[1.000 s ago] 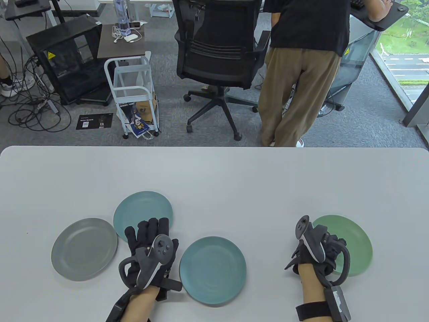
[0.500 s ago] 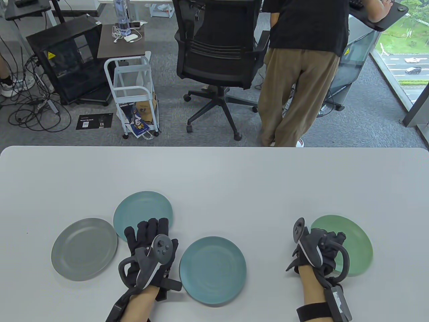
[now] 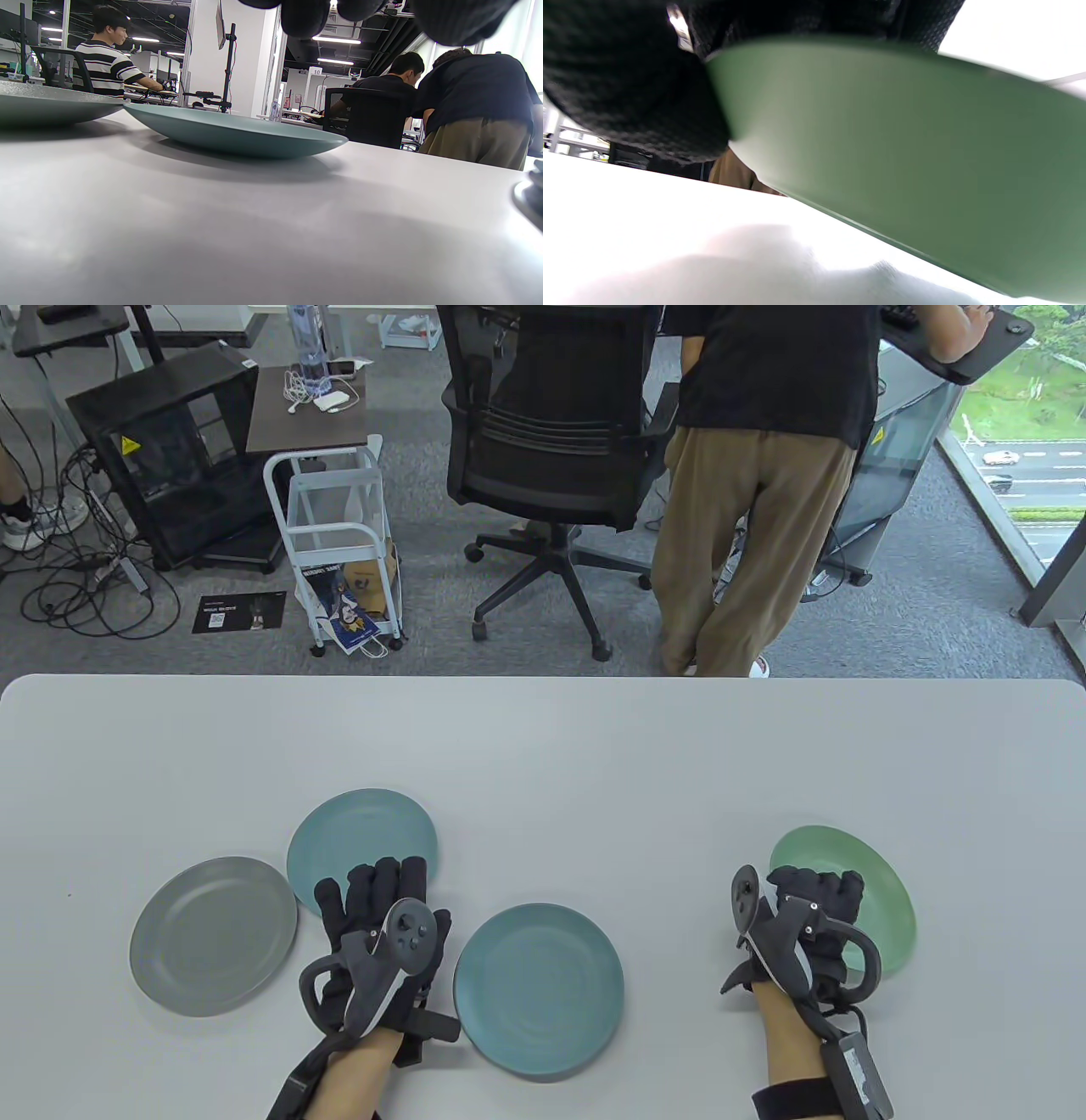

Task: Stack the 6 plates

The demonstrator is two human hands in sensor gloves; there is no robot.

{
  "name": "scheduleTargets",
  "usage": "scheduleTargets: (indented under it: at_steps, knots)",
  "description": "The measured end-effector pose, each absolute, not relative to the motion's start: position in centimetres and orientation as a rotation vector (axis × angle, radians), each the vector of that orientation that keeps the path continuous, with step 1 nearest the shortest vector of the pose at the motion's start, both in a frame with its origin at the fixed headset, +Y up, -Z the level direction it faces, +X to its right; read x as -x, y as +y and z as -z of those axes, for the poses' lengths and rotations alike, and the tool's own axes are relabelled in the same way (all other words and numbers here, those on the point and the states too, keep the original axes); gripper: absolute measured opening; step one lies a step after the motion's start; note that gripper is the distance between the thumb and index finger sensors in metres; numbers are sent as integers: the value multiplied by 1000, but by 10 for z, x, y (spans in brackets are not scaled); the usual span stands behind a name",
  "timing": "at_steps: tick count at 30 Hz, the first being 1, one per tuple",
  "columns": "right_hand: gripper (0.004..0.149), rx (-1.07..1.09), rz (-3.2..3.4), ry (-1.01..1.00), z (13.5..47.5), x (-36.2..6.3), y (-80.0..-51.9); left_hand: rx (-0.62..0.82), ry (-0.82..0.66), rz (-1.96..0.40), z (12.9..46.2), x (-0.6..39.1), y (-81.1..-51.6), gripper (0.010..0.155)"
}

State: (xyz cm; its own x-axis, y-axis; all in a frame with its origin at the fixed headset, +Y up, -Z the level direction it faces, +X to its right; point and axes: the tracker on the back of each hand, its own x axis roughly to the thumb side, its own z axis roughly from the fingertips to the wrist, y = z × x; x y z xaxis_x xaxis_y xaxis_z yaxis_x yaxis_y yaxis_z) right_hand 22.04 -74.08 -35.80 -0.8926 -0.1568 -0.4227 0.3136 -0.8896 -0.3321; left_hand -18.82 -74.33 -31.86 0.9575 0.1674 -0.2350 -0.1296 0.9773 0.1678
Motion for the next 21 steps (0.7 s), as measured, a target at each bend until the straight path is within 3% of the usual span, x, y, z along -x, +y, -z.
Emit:
scheduleTargets:
  at_steps: [21]
  knots:
    - [41, -72, 2791, 792, 348, -149, -728, -152, 249, -160, 319, 189, -744, 74]
